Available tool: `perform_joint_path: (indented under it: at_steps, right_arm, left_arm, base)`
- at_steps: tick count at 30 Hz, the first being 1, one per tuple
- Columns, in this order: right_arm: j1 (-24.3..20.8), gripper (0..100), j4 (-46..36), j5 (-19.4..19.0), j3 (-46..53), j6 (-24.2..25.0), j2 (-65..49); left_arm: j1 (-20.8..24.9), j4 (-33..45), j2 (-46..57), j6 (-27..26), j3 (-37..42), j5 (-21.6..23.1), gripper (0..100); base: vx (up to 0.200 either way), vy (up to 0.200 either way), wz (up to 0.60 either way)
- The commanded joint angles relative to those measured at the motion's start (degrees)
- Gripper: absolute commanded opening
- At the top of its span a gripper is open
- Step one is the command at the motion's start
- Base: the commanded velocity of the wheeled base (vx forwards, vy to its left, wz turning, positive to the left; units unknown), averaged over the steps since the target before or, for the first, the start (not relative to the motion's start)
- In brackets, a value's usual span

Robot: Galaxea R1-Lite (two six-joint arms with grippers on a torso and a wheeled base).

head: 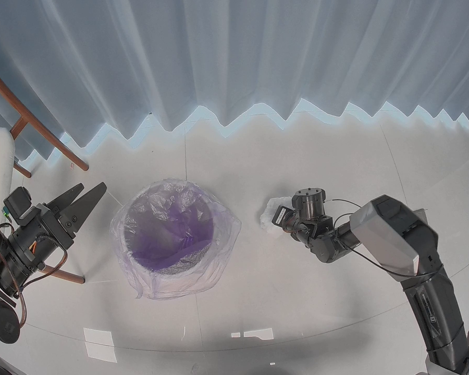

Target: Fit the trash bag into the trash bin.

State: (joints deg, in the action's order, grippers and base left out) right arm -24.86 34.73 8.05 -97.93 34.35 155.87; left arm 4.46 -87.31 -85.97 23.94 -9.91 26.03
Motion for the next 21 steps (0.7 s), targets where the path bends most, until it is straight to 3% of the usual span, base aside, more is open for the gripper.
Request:
perform_joint_path:
  at_steps: [1, 6, 8, 14, 21]
  right_arm:
    - [-2.1, 0, 9.7, -3.7, 27.4, 3.9, -24.3]
    - [-6.6, 0, 15.8, -9.9, 36.8, 3.7, -31.3]
    - [-9.3, 0, 18.3, -11.4, 38.3, 3.6, -31.9]
    - [-14.3, 0, 22.6, -11.7, 37.5, 1.9, -31.2]
    - [-16.6, 0, 22.7, -11.5, 31.6, 1.4, -27.4]
  left_arm:
    - [-0.9, -0.4, -1.2, 0.1, -1.2, -2.2, 100]
    - [-0.6, -0.4, -0.8, 0.5, -0.7, -2.3, 100]
    - [-0.9, -0.3, -1.0, 0.5, -0.6, -2.6, 100]
    - [-0.4, -0.4, -0.8, 0.5, -0.6, -4.7, 100]
    - [-0.1, -0.4, -0.6, 0.5, -0.5, -4.7, 100]
  base:
    - [0.0, 0.0, 0.0]
    - [0.0, 0.0, 0.0]
    - [0.0, 0.2, 0.0]
    - [0.0, 0.2, 0.0]
    - [0.0, 0.2, 0.0]
